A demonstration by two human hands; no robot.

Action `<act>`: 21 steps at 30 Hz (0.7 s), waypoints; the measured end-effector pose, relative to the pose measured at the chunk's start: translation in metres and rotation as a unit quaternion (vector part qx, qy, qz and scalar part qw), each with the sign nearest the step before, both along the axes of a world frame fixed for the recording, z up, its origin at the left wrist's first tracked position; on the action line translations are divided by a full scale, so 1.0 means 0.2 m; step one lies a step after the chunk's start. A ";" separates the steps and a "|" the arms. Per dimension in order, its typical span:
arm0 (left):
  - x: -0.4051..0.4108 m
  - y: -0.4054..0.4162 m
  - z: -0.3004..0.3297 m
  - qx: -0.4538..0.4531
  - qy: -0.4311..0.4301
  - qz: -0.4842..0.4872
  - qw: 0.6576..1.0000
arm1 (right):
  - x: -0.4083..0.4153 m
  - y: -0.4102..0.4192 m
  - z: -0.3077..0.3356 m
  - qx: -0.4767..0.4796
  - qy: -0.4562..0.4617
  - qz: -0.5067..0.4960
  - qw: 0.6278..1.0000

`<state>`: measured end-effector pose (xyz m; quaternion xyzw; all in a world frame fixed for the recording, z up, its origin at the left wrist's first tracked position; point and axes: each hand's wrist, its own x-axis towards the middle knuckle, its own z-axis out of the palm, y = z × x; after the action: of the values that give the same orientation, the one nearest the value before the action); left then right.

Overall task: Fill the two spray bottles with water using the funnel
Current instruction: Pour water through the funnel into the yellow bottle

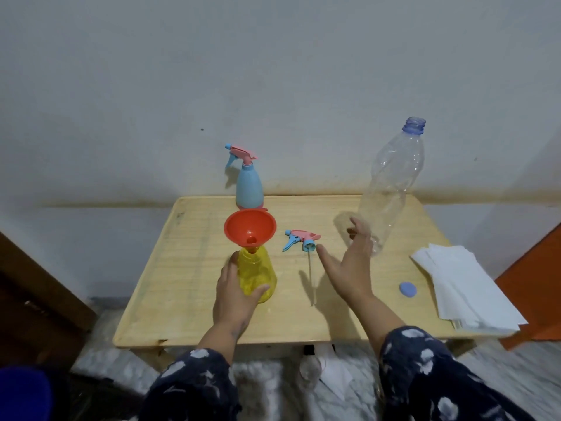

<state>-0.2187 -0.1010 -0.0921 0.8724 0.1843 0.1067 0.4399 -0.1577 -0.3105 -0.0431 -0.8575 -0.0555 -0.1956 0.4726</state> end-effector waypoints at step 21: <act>0.02 0.11 0.01 -0.049 0.006 -0.098 0.994 | -0.21 0.68 0.34 0.249 0.116 0.089 0.957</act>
<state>-0.2141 -0.0786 -0.0895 0.8645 0.1058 0.0484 0.4890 -0.1990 -0.1750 0.0239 -0.7213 -0.0259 -0.0591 0.6896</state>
